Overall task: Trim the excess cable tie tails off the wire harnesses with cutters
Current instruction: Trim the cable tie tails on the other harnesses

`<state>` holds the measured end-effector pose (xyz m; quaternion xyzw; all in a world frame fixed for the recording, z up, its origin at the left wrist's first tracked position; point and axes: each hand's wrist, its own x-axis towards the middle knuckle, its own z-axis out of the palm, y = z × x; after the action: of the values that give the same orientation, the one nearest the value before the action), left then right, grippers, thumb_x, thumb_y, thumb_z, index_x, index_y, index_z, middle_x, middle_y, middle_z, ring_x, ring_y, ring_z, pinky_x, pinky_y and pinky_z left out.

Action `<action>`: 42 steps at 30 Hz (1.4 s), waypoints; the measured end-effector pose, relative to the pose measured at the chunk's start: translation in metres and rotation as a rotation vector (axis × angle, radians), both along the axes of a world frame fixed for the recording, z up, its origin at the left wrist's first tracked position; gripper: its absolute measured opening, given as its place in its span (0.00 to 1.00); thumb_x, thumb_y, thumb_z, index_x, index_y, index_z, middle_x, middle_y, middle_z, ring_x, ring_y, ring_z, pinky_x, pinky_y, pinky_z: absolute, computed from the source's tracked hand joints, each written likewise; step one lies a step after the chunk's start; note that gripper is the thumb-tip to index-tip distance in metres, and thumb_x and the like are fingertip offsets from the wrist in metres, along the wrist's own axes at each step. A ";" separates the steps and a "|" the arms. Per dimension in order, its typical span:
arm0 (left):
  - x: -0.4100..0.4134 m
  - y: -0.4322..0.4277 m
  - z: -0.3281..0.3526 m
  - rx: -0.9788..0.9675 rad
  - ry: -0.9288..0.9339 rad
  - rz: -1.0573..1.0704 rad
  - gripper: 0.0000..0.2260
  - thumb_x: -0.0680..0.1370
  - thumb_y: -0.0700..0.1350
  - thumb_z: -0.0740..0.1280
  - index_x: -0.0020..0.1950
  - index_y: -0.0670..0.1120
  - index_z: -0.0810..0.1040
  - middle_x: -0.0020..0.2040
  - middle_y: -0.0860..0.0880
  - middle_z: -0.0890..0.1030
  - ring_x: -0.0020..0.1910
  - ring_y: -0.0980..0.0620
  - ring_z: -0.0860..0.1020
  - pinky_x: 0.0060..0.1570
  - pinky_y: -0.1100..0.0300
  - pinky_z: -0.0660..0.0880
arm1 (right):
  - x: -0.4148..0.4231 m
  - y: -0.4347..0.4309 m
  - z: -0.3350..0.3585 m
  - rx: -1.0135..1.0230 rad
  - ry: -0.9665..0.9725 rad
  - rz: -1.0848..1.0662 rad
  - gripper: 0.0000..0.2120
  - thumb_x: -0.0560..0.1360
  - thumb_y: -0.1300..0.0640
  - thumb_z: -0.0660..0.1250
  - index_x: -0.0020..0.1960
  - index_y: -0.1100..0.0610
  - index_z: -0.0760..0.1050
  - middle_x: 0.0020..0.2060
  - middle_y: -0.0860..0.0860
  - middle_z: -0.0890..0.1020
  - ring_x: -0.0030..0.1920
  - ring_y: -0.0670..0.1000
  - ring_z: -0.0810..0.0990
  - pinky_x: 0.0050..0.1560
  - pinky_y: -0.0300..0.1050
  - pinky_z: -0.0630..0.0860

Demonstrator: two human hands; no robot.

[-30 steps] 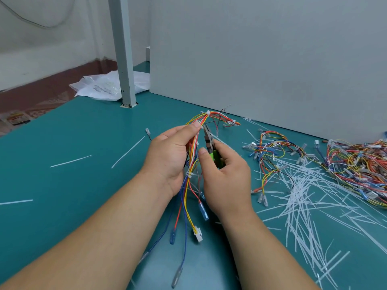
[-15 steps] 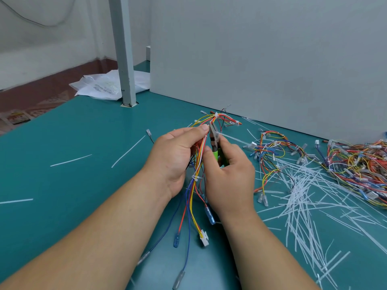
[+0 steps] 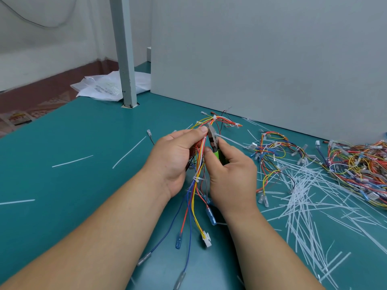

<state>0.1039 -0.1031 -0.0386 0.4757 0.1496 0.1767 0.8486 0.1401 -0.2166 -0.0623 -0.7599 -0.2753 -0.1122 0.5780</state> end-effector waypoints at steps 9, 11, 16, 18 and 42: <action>0.003 0.000 0.001 -0.161 -0.033 -0.004 0.12 0.78 0.42 0.71 0.34 0.46 0.80 0.27 0.51 0.74 0.25 0.55 0.75 0.30 0.62 0.78 | -0.003 0.002 0.003 -0.056 -0.036 -0.057 0.07 0.77 0.58 0.73 0.42 0.52 0.79 0.32 0.45 0.72 0.36 0.45 0.71 0.38 0.35 0.65; 0.002 0.000 0.001 -0.187 -0.026 -0.013 0.09 0.78 0.43 0.71 0.37 0.46 0.80 0.29 0.51 0.74 0.26 0.54 0.75 0.35 0.58 0.81 | -0.004 0.003 0.003 -0.060 -0.030 -0.059 0.07 0.77 0.58 0.73 0.41 0.53 0.78 0.32 0.45 0.71 0.36 0.45 0.71 0.38 0.33 0.65; 0.002 0.001 0.000 -0.193 0.019 -0.022 0.09 0.78 0.45 0.71 0.40 0.46 0.77 0.29 0.50 0.73 0.26 0.53 0.74 0.53 0.44 0.79 | -0.005 0.003 0.003 -0.064 -0.022 -0.032 0.05 0.77 0.58 0.74 0.43 0.54 0.80 0.33 0.45 0.73 0.37 0.45 0.72 0.39 0.34 0.66; 0.002 0.002 0.001 -0.178 0.039 -0.023 0.11 0.79 0.46 0.70 0.38 0.47 0.76 0.28 0.51 0.73 0.25 0.54 0.74 0.42 0.53 0.78 | -0.006 0.003 0.003 -0.070 -0.036 -0.018 0.12 0.78 0.58 0.73 0.39 0.50 0.75 0.32 0.44 0.72 0.37 0.44 0.71 0.38 0.32 0.65; 0.001 0.000 0.000 0.032 -0.030 -0.056 0.10 0.80 0.42 0.69 0.52 0.37 0.86 0.49 0.38 0.85 0.47 0.47 0.80 0.52 0.55 0.78 | -0.006 0.001 0.004 0.002 -0.149 -0.085 0.06 0.77 0.64 0.74 0.51 0.54 0.83 0.35 0.43 0.73 0.39 0.43 0.73 0.43 0.34 0.66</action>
<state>0.1046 -0.1029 -0.0391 0.4906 0.1205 0.1625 0.8476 0.1346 -0.2156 -0.0585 -0.7598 -0.2851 -0.1930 0.5515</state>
